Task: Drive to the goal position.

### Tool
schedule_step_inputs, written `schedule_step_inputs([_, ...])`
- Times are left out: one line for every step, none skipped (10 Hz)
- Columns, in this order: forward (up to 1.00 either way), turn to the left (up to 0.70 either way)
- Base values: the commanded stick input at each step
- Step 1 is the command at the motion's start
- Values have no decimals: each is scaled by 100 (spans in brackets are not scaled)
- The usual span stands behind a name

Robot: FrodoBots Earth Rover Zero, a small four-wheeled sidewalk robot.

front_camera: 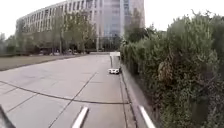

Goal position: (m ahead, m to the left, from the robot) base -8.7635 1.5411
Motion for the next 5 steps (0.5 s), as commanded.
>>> schedule_step_inputs([0, 45])
schedule_step_inputs([0, 45])
schedule_step_inputs([0, 45])
schedule_step_inputs([0, 45])
schedule_step_inputs([0, 45])
